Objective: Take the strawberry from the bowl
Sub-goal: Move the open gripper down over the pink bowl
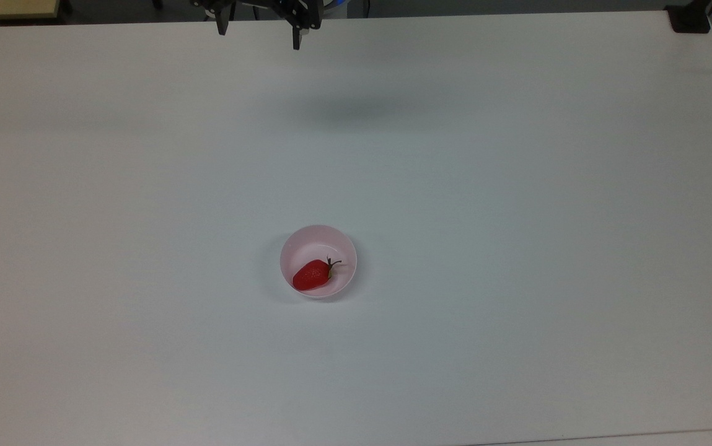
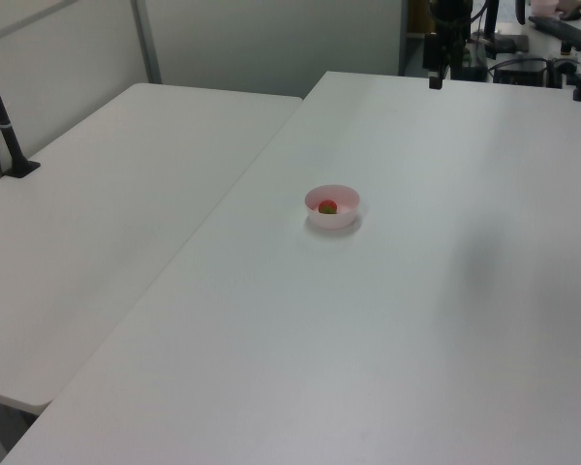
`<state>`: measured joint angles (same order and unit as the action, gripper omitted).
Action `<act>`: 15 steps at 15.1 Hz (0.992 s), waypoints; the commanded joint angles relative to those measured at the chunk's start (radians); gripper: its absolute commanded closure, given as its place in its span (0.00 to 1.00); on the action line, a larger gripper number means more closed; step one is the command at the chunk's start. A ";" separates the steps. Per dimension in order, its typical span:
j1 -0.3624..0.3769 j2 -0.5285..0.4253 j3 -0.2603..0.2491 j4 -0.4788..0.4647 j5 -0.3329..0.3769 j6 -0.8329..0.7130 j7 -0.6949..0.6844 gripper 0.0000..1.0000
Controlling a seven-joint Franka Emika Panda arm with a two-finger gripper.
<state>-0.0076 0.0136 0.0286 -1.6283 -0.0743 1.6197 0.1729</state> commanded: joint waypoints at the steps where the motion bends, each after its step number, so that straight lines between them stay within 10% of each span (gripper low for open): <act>1: 0.014 0.026 -0.007 -0.021 0.018 0.028 -0.033 0.00; 15: 0.011 0.187 -0.007 0.082 0.082 0.129 0.144 0.00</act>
<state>-0.0039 0.1252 0.0292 -1.5990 -0.0307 1.6914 0.1956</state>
